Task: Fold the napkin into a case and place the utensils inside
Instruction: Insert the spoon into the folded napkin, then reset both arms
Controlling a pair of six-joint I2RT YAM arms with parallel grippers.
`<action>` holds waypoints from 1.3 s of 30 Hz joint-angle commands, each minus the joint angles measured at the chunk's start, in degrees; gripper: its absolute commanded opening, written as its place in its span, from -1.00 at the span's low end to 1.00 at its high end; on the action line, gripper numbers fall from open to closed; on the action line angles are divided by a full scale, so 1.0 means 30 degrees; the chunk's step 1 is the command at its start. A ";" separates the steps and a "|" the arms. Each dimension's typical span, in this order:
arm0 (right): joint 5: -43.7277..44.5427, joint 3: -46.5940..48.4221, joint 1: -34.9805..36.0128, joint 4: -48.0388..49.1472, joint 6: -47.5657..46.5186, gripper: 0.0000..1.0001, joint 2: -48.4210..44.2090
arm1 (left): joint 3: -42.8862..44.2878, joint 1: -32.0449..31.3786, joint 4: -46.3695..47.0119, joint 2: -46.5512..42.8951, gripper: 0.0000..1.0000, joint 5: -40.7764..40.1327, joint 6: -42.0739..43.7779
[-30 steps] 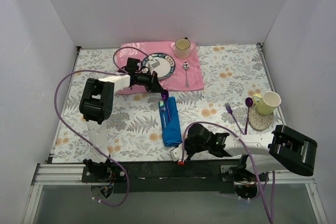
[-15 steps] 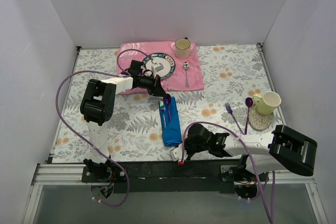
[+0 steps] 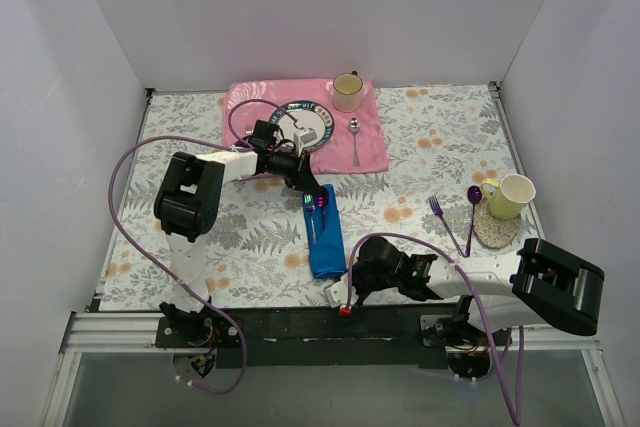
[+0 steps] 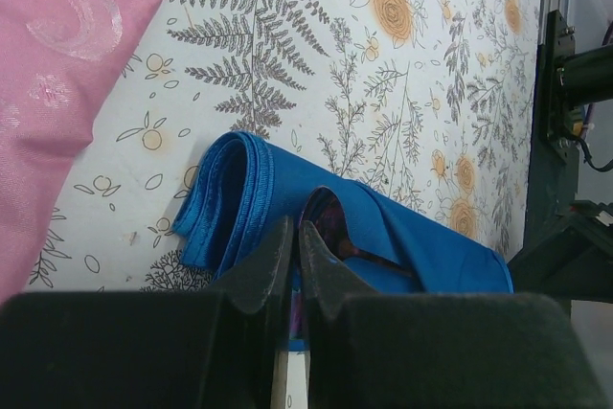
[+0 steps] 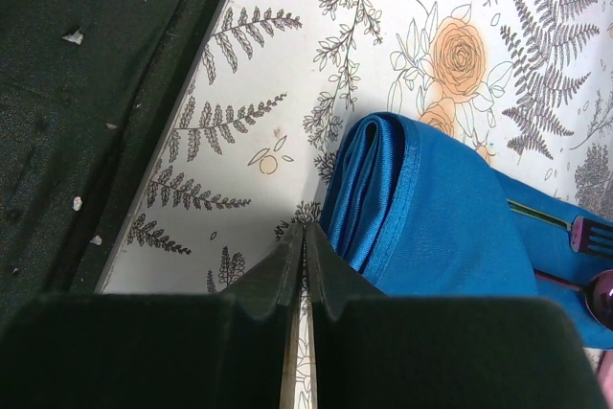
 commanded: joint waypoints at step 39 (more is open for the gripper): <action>-0.0637 0.4932 0.0560 -0.8481 0.3606 0.31 -0.7872 | 0.3903 0.4332 -0.7158 -1.0224 0.96 -0.5083 -0.1668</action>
